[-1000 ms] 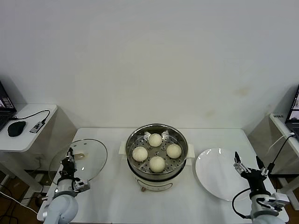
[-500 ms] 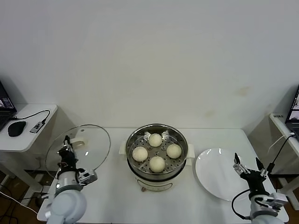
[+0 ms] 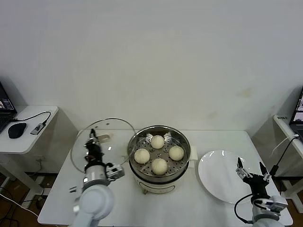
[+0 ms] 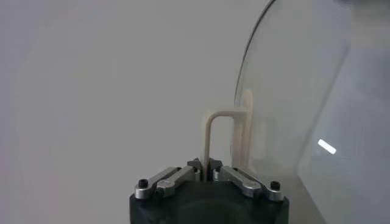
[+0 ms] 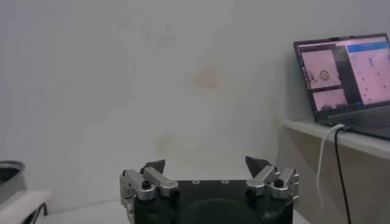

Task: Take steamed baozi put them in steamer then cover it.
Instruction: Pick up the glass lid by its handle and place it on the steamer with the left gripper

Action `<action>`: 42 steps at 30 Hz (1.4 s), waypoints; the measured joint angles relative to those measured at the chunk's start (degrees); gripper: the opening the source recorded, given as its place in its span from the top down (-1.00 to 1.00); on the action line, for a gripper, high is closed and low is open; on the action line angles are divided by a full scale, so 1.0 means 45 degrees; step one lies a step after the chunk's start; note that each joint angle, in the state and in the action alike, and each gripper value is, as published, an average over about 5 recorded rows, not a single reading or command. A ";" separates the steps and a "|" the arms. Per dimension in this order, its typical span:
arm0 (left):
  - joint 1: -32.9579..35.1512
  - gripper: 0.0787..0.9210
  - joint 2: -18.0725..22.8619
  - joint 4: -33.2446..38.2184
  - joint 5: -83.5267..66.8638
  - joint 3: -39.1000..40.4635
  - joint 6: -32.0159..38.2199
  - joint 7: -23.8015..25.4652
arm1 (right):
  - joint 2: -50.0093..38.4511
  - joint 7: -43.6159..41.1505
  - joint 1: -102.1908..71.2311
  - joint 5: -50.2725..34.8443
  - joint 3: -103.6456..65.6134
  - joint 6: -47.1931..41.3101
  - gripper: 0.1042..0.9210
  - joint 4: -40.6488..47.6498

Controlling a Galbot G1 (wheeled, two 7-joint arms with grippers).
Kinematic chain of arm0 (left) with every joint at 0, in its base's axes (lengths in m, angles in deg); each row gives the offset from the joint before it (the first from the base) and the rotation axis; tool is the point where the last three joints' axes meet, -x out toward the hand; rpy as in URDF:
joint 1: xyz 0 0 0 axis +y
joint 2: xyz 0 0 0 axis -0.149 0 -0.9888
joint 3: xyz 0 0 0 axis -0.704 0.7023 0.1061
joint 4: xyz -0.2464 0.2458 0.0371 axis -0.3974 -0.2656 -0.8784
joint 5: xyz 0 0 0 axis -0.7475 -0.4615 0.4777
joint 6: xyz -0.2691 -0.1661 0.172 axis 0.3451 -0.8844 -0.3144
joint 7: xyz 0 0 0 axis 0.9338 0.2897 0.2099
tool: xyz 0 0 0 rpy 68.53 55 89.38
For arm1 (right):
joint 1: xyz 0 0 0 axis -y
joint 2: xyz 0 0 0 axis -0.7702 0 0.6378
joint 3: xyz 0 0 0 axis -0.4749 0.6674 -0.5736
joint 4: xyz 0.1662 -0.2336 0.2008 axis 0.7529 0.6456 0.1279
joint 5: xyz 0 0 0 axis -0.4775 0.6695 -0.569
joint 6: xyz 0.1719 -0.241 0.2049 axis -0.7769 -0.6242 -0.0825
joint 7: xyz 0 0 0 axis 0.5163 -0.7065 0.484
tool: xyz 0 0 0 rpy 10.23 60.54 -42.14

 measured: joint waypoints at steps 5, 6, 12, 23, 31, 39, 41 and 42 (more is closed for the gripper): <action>-0.0974 0.85 0.0728 -0.0649 0.0682 0.1020 0.0001 0.0400 | 0.0109 0.0008 0.0065 0.0142 -0.0139 -0.0019 -0.76 0.0132; -0.1159 0.85 0.0881 -0.0783 0.0810 0.1216 0.0001 0.0452 | 0.0134 0.0010 0.0084 0.0165 -0.0161 -0.0017 -0.76 0.0165; -0.2063 0.85 0.1807 -0.1623 0.1550 0.2360 0.0005 0.0680 | 0.0241 0.0018 0.0197 0.0273 -0.0211 -0.0013 -0.76 0.0321; -0.2622 0.85 0.3066 -0.2779 0.2507 0.4079 0.0007 0.0891 | 0.0333 0.0021 0.0241 0.0399 -0.0278 -0.0009 -0.76 0.0510; -0.2599 0.85 0.3461 -0.3109 0.2826 0.4640 0.0005 0.0992 | 0.0417 0.0021 0.0338 0.0459 -0.0304 -0.0003 -0.76 0.0600; -0.2300 0.85 0.3639 -0.3379 0.3357 0.4734 0.0005 0.1037 | 0.0408 0.0019 0.0346 0.0476 -0.0385 -0.0002 -0.76 0.0633; -0.2231 0.85 0.3662 -0.3402 0.3510 0.4745 0.0005 0.1075 | 0.0428 0.0016 0.0350 0.0488 -0.0373 0.0004 -0.76 0.0645; -0.2198 0.85 0.3673 -0.3410 0.3580 0.4747 0.0005 0.1092 | 0.0436 0.0014 0.0353 0.0492 -0.0366 0.0006 -0.76 0.0646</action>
